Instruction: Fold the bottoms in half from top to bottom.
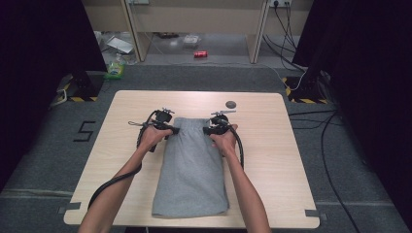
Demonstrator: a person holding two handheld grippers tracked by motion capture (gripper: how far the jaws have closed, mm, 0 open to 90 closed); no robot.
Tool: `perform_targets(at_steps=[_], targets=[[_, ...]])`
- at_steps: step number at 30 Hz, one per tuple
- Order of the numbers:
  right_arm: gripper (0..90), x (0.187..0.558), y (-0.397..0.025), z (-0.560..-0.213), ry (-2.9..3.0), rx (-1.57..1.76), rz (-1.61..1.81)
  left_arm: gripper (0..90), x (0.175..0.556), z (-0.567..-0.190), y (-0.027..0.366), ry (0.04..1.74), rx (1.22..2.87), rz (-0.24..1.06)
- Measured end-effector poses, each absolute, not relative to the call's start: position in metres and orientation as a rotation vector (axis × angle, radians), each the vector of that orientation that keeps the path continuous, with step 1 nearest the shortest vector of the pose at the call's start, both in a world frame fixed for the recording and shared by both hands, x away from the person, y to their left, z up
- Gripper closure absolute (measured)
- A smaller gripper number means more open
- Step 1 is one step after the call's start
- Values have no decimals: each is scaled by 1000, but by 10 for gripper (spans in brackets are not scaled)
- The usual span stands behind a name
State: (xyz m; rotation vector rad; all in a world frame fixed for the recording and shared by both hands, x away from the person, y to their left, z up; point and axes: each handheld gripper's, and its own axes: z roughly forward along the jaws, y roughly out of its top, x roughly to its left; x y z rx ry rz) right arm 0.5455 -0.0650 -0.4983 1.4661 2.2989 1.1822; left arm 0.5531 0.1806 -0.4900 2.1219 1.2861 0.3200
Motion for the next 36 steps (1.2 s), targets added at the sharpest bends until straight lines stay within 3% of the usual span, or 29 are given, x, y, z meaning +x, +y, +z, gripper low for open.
perform_targets(at_steps=[15, 36], targets=[[795, 557, -80, -444, 2183, 1337, 1314, 721, 556, -427, 177, 1182, 2029, 369], [796, 489, -92, -423, 2212, 1125, 1424, 720, 477, -406, 189, 885, 2031, 384]])
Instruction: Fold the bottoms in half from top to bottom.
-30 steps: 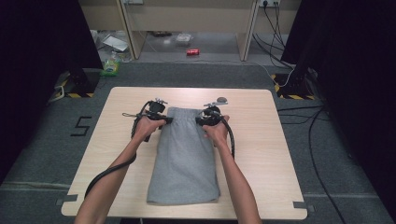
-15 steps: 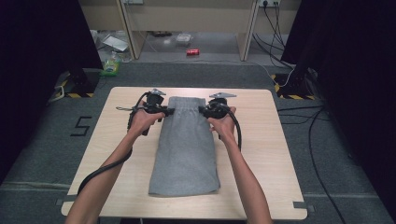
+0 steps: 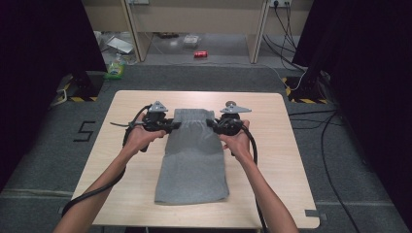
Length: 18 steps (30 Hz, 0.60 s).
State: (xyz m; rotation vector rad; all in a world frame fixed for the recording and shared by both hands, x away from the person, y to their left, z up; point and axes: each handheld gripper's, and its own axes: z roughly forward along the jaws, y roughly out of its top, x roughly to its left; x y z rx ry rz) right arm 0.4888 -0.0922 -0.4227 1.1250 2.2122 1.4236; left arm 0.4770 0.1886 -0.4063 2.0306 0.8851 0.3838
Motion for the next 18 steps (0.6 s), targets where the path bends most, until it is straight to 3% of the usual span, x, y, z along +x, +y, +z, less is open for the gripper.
perform_targets(at_steps=[18], targets=[[786, 405, -96, -446, 2290, 973, 1448, 712, 394, -447, 205, 751, 2062, 314]])
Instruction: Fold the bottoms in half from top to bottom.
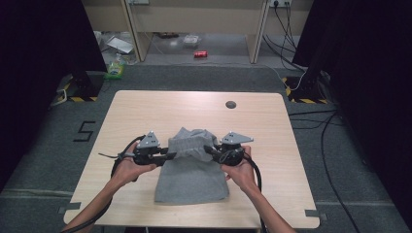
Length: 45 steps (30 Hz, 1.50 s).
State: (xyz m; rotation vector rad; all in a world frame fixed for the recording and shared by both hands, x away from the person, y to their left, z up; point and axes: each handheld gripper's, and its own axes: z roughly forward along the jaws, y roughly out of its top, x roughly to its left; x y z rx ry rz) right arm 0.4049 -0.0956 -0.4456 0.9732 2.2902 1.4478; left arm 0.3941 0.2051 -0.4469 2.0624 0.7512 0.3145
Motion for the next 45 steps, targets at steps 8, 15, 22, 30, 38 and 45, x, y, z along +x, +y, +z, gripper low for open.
perform_targets(at_steps=[8, 15, 22, 30, 38, 45], targets=[[726, 390, -97, -462, 2340, 985, 1443, 672, 375, -467, 203, 721, 2097, 275], [616, 372, -104, -468, 2392, 1001, 1447, 606, 363, -470, 209, 720, 2060, 204], [599, 360, -114, -457, 2362, 985, 1508, 558, 358, -459, 217, 733, 2003, 169], [602, 379, -110, -461, 2374, 1052, 1429, 538, 366, -461, 224, 837, 1993, 182], [641, 401, -89, -467, 2472, 1061, 1373, 522, 372, -468, 227, 904, 1995, 196], [752, 383, -76, -477, 2610, 971, 1337, 513, 373, -471, 229, 920, 2001, 212]])
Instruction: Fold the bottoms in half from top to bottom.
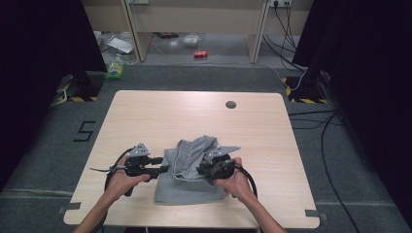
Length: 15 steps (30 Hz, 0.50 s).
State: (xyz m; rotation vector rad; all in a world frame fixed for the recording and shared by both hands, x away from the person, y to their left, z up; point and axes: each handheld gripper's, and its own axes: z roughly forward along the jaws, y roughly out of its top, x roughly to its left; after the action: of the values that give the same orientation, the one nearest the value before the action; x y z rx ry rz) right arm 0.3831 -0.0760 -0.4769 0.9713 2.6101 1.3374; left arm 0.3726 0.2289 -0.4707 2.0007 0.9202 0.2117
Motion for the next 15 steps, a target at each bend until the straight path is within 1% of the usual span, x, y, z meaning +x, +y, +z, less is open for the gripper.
perform_targets(at_steps=[4, 7, 10, 15], targets=[[758, 357, -70, -491, 2652, 902, 1215, 507, 372, -473, 231, 929, 2004, 217], [760, 348, -69, -500, 2654, 901, 1186, 501, 372, -476, 230, 935, 2007, 208], [758, 343, -68, -500, 2644, 904, 1186, 492, 371, -479, 227, 934, 2012, 200], [714, 343, -69, -497, 2622, 915, 1228, 477, 369, -480, 218, 925, 2010, 205]])
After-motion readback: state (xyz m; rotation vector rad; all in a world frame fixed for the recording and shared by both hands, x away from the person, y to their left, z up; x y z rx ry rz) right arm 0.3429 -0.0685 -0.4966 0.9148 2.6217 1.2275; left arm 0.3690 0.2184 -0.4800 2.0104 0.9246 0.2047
